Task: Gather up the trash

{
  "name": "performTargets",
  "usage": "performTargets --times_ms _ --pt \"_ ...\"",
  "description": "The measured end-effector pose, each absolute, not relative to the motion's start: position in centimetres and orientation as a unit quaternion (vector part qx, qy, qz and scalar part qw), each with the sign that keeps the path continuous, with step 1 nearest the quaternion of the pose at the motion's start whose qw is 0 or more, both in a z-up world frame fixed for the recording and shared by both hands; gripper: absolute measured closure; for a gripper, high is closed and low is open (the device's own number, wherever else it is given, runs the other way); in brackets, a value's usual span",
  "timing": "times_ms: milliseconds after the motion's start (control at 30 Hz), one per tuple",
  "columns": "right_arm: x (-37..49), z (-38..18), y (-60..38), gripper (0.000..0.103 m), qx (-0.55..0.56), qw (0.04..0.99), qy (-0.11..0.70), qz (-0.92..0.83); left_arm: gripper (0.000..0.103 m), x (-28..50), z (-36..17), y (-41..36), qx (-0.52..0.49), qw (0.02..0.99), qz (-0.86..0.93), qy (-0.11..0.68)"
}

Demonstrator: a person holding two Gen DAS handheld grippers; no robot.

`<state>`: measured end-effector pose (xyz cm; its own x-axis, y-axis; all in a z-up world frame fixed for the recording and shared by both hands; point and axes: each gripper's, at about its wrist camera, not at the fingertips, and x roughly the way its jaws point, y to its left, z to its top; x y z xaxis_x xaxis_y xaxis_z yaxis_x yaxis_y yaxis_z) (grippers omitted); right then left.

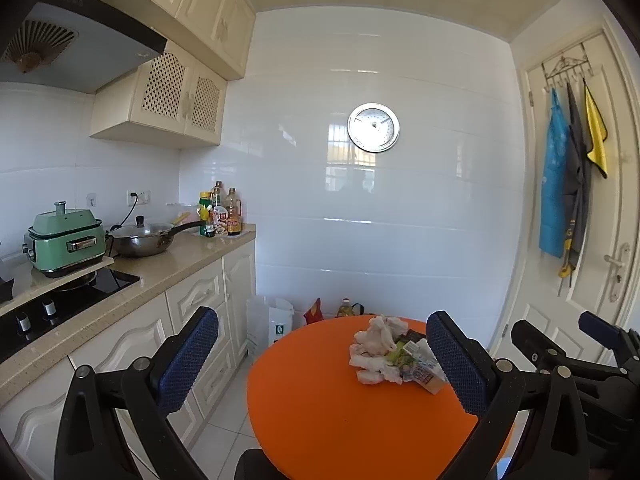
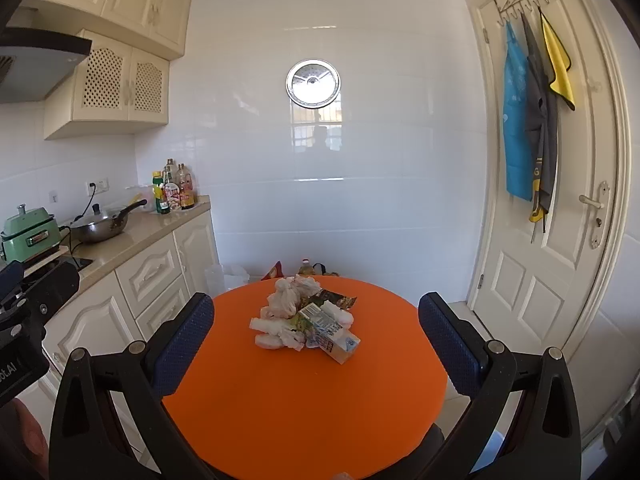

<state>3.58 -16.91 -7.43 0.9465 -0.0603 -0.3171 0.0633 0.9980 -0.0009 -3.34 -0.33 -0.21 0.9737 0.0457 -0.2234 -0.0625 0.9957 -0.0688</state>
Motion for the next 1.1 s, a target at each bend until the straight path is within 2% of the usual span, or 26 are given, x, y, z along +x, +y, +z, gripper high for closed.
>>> performTargets --times_ms 1100 --pt "3.75 -7.6 -16.46 0.0 0.001 0.988 0.155 -0.017 0.001 -2.75 -0.31 -0.29 -0.032 0.993 0.024 0.109"
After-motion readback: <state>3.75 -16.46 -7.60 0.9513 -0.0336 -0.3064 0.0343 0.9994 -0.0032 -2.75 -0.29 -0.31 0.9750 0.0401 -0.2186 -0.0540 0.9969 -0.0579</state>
